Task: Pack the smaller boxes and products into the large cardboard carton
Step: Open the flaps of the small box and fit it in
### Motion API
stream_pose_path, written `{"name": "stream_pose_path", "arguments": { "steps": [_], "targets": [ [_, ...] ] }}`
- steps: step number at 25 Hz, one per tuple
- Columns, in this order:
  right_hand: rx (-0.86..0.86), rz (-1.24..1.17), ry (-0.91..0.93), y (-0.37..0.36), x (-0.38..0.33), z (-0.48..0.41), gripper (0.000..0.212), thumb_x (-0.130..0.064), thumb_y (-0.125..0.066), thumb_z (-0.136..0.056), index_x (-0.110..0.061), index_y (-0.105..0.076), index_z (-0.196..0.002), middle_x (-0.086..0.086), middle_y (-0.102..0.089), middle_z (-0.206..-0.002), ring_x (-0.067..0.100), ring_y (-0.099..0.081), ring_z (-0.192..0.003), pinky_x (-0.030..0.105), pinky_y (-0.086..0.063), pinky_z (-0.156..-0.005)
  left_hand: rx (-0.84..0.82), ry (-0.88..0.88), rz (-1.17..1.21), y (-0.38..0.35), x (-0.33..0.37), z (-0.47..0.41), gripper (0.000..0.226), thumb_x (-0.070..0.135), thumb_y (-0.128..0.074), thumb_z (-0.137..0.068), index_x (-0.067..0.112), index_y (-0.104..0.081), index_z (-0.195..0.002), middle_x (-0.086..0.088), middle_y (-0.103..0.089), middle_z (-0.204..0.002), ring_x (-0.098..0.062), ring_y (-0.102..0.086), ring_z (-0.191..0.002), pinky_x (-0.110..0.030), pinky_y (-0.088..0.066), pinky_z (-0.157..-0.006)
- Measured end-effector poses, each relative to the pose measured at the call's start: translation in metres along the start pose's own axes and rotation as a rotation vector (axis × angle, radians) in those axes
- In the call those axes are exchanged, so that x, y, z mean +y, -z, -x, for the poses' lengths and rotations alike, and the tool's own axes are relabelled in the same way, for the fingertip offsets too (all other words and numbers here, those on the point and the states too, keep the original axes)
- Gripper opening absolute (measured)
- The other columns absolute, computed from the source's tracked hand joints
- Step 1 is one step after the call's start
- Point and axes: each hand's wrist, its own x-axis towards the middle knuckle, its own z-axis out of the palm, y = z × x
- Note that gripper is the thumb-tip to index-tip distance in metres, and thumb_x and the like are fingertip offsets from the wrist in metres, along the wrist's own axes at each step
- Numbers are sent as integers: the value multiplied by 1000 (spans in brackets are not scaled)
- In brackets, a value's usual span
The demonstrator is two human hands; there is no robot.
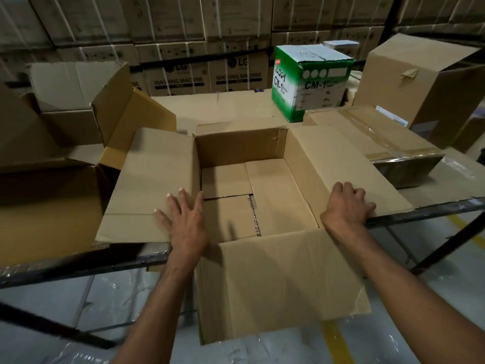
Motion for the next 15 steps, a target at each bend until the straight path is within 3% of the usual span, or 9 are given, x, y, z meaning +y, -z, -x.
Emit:
{"name": "stream_pose_path", "arguments": {
  "steps": [2,3,5,7,9,10,13,15],
  "targets": [
    [15,-92,-55,-3,18,20,80,-29,-83,-73,-24,-42,-142,11,-36,-143,34,-37,-126,53,-39,-98,185,130,137,-2,0,30,107,11,-72,-84,32,-4,-163,-12,26,-167,-43,22,-152,-70,7,-117],
    [74,-165,-87,-6,27,30,77,-28,-83,-72,-25,-46,-139,12,-34,-142,35,-35,-126,52,-38,-99,321,190,237,-3,2,49,108,13,-77,-80,33,-11,-162,-10,21,-168,-40,18,-154,-68,5,-117],
    [236,-388,-160,-13,39,49,64,-22,-80,-70,-22,-59,-130,11,-37,-136,35,-37,-122,50,-36,-97,527,326,470,-5,8,89,97,21,-83,-75,31,-27,-154,-11,-4,-165,-35,-3,-153,-62,-14,-117],
    [307,-528,-192,-17,43,63,54,-20,-77,-73,-21,-65,-126,10,-41,-130,34,-39,-120,50,-37,-95,556,574,766,-10,18,116,88,27,-87,-73,25,-32,-142,-13,-23,-152,-34,-26,-142,-55,-30,-111],
    [246,-531,-173,-16,43,71,55,-22,-76,-76,-22,-64,-130,9,-39,-136,36,-37,-124,51,-37,-95,418,790,1089,-13,20,118,89,33,-89,-74,18,-31,-139,-14,-33,-143,-35,-43,-129,-53,-42,-105],
    [180,-525,-162,-14,41,72,60,-23,-76,-77,-22,-60,-135,9,-36,-143,37,-34,-128,52,-38,-96,281,812,1203,-15,17,111,86,37,-87,-76,14,-33,-139,-14,-39,-138,-34,-50,-121,-52,-47,-100],
    [40,-559,-167,-11,31,70,74,-19,-77,-75,-23,-50,-143,6,-14,-164,37,-16,-145,58,-38,-104,-143,740,1283,-6,4,87,70,51,-77,-84,8,-46,-129,-14,-56,-122,-31,-57,-108,-51,-50,-93],
    [131,-663,-274,-8,26,70,74,-14,-77,-71,-25,-51,-139,8,-5,-167,39,-14,-147,59,-37,-106,-228,666,1224,-3,0,78,59,55,-69,-89,9,-48,-119,-14,-56,-119,-32,-56,-110,-52,-49,-96]
  ]
}}
